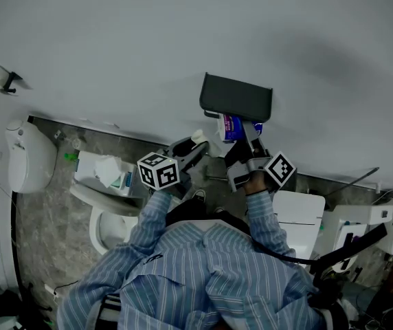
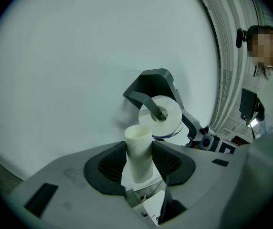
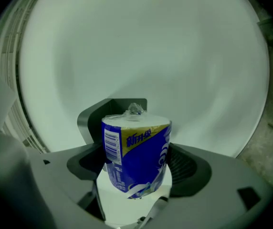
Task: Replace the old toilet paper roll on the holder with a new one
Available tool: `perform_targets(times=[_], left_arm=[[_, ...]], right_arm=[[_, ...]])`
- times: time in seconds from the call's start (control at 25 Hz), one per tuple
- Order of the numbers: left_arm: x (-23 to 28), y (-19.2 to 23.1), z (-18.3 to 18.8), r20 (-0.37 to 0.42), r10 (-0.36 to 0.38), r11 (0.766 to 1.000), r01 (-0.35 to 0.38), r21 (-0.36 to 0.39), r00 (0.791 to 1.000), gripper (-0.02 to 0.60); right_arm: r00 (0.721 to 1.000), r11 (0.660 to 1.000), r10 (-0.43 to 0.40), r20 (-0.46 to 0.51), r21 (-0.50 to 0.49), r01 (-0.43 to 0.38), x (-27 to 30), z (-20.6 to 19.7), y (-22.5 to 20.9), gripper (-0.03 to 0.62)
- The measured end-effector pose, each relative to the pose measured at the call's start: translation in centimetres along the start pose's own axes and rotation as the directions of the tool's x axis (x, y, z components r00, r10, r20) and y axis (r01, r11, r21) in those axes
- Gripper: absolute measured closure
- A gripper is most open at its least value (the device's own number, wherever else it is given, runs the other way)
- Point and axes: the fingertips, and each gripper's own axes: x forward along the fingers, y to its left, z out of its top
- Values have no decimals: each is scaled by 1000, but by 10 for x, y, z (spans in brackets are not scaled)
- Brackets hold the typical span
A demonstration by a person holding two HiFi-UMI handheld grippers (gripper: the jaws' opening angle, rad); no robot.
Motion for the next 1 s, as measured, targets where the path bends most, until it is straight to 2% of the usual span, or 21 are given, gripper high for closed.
perform_targets(times=[0.16, 0.44, 1.0], left_arm=[[-3, 4, 3, 8, 6, 1000, -6, -2, 1000, 410], [-11, 6, 2, 14, 11, 1000, -11, -1, 1000, 410], [-21, 7, 1, 31, 29, 1000, -29, -5, 999, 410]], right_arm=[[998, 1000, -4, -57, 1, 4, 4, -20, -2, 194], [985, 996, -23, -169, -91, 7, 14, -53, -1, 194], [979, 989, -24, -204, -145, -6, 14, -53, -2, 195]])
